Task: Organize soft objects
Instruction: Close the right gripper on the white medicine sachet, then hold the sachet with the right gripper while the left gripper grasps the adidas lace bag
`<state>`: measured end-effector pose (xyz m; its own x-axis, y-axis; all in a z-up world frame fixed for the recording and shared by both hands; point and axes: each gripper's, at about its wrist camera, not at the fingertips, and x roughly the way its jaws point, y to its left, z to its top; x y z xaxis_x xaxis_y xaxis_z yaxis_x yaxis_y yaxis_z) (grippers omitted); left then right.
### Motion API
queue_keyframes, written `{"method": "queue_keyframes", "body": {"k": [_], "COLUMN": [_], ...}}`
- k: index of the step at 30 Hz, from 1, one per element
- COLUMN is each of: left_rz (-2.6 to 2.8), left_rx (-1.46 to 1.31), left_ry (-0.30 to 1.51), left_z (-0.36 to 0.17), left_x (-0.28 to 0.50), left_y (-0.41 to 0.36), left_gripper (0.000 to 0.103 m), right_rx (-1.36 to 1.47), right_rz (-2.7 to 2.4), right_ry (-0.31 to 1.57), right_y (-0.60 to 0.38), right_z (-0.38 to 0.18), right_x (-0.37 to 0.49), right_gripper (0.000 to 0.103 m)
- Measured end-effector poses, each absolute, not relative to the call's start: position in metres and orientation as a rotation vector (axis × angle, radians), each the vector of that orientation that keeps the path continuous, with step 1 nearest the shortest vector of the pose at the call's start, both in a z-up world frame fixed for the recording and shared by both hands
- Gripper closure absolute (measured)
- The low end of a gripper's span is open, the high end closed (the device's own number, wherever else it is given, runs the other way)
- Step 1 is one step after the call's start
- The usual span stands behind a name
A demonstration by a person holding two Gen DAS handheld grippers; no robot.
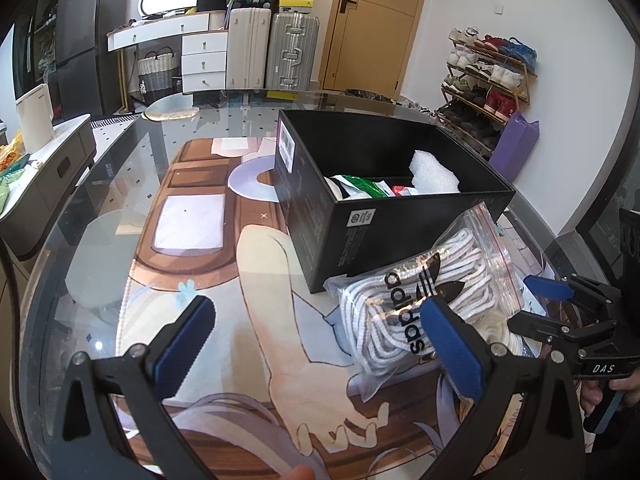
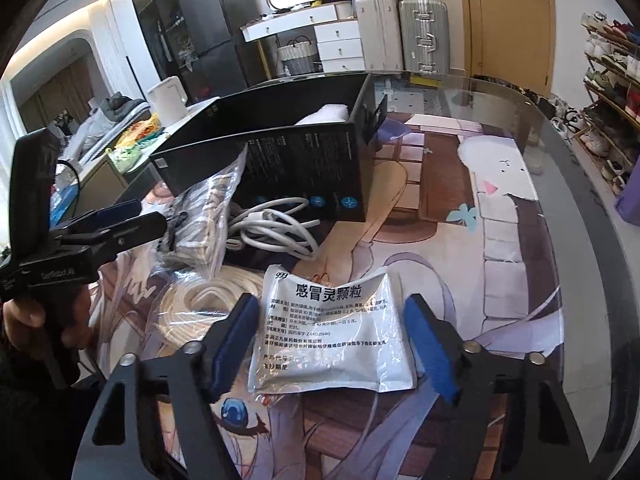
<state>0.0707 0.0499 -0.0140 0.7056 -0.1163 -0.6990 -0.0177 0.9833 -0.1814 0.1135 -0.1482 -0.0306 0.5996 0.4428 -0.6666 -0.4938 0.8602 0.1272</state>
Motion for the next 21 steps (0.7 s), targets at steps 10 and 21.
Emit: {"method": "queue_keyframes", "body": {"k": [10,21], "left_rz": [-0.057,-0.057], "left_rx": [-0.185,-0.186], "left_ry": [0.786,0.785], "left_z": [-0.014,-0.014], "left_x": [0.070,0.070], "left_y": [0.050,0.050], "left_gripper": [0.000,0.000], "right_rx": [-0.056,-0.059], "right_rz": [0.574,0.577], "right_ry": [0.735,0.686], "right_y": [-0.150,-0.151], "right_z": [-0.031,-0.026], "right_x": [0.111,0.101], "right_gripper": [0.047,0.053]}}
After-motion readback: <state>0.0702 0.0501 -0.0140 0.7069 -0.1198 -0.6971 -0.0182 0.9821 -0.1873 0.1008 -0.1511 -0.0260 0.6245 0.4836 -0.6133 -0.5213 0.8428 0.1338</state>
